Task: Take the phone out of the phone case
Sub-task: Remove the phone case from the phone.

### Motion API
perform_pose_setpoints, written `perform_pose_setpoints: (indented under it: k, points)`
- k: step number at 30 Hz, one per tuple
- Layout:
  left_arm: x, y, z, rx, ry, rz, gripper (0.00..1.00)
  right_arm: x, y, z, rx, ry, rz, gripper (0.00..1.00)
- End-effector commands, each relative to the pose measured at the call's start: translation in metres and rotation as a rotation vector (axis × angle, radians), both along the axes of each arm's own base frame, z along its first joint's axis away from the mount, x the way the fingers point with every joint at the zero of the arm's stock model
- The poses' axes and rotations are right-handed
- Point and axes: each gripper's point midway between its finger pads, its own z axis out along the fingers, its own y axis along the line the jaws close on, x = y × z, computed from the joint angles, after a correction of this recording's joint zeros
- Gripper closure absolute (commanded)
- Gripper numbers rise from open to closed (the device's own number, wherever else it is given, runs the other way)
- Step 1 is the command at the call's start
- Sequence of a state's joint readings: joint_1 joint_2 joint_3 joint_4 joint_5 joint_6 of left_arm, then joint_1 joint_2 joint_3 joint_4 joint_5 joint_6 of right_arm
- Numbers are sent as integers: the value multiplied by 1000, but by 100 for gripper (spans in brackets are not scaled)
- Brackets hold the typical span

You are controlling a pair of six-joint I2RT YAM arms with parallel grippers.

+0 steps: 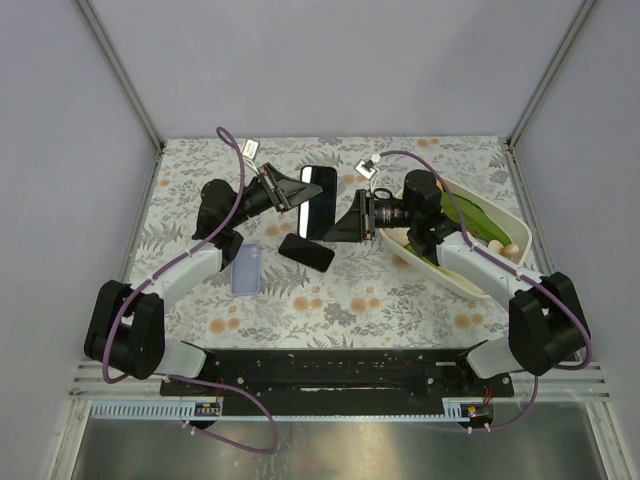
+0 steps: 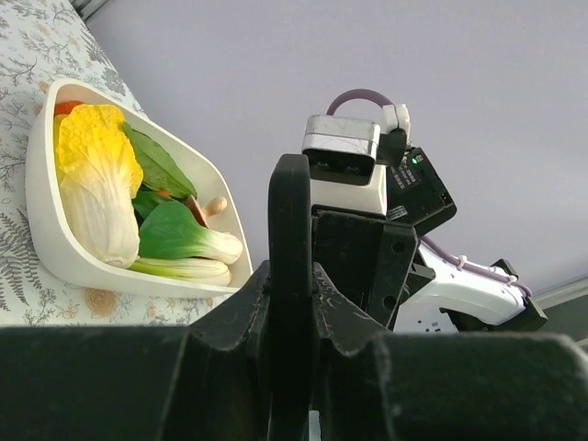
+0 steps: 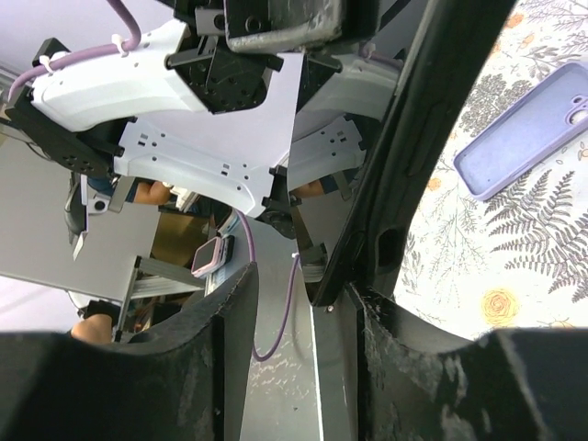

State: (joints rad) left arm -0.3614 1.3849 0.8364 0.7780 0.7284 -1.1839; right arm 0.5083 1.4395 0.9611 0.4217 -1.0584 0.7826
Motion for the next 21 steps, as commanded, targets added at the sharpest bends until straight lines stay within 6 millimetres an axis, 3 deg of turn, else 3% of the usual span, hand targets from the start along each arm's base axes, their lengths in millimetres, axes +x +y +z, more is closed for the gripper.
perform_pose_setpoints:
  k: [1,13,15,16,19,21]
  points:
    - [-44,-15,21,-42,-76,-144,100,50,-6,48,102,-168,-198,54]
    - [-54,-30,18,-53,-86,-181,100,62,-7,48,123,-157,-221,59]
    - [-55,-32,19,-56,-95,-187,100,62,-7,47,123,-164,-220,68]
    - [-56,-32,20,-58,-99,-189,99,62,-7,47,121,-169,-218,78]
    - [-57,-32,22,-57,-113,-189,86,60,-7,47,117,-185,-199,96]
    - [-59,-31,22,-51,-126,-196,78,59,-9,47,109,-202,-185,100]
